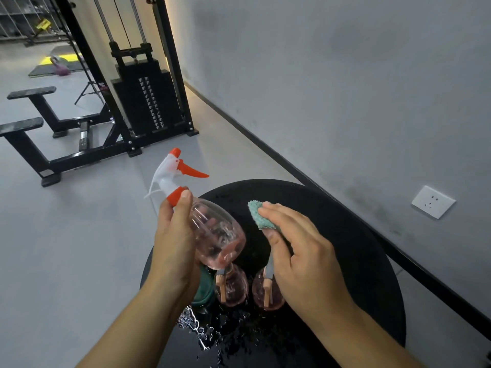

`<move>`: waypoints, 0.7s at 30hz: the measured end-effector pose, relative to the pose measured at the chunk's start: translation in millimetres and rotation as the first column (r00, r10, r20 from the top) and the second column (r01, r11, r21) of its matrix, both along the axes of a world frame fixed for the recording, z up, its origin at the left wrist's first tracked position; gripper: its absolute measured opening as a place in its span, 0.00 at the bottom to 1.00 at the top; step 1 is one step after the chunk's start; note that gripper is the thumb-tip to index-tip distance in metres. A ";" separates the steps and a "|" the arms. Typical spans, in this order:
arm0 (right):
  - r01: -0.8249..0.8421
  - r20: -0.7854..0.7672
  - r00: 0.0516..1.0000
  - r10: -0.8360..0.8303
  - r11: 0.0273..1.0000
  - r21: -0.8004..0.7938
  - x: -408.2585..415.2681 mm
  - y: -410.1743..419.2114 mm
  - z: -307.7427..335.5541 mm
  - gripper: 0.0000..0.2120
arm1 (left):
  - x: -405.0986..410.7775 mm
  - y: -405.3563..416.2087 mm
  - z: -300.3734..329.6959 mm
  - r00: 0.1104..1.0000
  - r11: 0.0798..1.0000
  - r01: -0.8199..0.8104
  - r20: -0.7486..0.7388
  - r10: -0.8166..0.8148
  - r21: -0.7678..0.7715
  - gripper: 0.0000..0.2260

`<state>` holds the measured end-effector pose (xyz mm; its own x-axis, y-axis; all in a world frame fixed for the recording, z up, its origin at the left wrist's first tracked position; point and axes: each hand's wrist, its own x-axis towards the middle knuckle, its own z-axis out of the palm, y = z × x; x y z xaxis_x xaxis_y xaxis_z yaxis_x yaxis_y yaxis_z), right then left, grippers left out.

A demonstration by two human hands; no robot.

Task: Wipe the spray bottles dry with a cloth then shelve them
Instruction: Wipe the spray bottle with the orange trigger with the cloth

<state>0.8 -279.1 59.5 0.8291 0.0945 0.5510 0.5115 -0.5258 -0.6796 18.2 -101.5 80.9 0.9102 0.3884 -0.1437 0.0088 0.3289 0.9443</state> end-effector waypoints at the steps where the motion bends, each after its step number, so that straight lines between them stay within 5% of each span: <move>1: 0.003 0.002 1.000 -0.003 1.000 -0.006 0.7 -0.7 -0.1 0.18 | 0.7 -0.6 -0.8 1.000 1.000 0.018 -0.011 -0.018 0.000 0.13; 8: 0.039 0.016 0.999 -0.038 0.994 -0.101 2.2 -5.5 -4.4 0.19 | 0.8 -0.9 -4.7 0.985 0.997 0.076 -0.153 -0.074 0.006 0.19; 15: 0.027 0.060 0.998 -0.019 0.989 -0.144 5.3 -8.8 -5.6 0.20 | 2.1 3.1 -11.2 0.953 0.974 0.223 -0.204 -0.223 -0.024 0.11; 21: 0.032 0.069 0.997 -0.023 0.989 -0.145 6.1 -9.7 -4.4 0.20 | 0.4 1.4 -9.3 0.927 0.955 0.295 -0.249 -0.282 0.015 0.19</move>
<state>6.9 -288.7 55.2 0.7942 0.1557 0.5874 0.5373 -0.6314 -0.5591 18.5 -100.2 71.5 0.9244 0.1271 -0.3596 0.3253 0.2291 0.9174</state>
